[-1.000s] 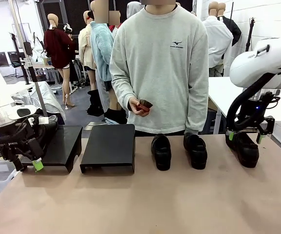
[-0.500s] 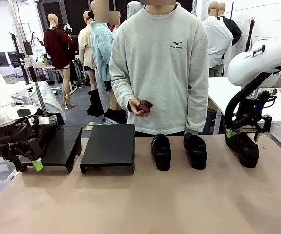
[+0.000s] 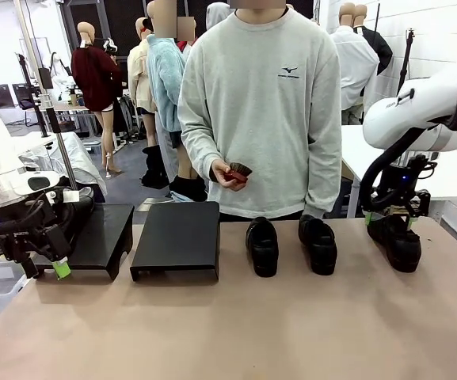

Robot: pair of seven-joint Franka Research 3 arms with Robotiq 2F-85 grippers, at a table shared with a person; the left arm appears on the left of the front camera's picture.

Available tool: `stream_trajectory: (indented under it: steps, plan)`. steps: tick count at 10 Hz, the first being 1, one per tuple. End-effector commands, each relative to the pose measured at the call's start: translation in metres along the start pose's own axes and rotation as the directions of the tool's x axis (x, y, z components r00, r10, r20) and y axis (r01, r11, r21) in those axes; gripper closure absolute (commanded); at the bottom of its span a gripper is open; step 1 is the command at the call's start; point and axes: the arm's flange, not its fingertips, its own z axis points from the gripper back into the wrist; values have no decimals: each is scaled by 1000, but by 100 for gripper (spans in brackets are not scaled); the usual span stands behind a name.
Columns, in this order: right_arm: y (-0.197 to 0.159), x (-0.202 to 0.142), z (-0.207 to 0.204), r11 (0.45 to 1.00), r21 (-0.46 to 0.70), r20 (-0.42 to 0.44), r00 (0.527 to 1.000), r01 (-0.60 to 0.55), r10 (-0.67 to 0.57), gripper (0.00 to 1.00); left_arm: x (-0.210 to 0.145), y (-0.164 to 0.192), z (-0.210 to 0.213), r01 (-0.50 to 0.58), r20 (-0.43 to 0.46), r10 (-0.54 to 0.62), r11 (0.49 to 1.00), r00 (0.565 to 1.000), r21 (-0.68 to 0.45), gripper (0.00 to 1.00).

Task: Organize the shoes by placing them on the stand.
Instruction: Pick up one Shoe and place it in the middle of the table.

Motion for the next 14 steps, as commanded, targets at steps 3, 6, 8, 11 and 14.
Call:
stream_trajectory:
  steps: [3, 6, 8, 11, 14]
  plan:
    - [7, 28, -12, 1000, 13, -20, 1000, -7, 7, 0, -1, 1, -2, -1, 21, 1, 1000, 1000, -3, 0]
    - [3, 33, -39, 998, -25, -63, 997, -50, 48, 0, -1, 1, -2, -1, 21, 1, 1000, 1000, -3, 0]
    - [1, 34, -48, 999, -19, -54, 998, -43, 42, 0, -1, 1, -2, -1, 21, 1, 1000, 1000, -3, 0]
    - [0, 33, -51, 998, -30, -7, 999, -50, 50, 31, -1, 1, -2, -1, 21, 1, 1000, 1000, -3, 0]
    - [0, 32, -52, 998, -31, -10, 998, -62, 62, 88, -1, 1, -2, -1, 21, 1, 1000, 1000, -3, 0]
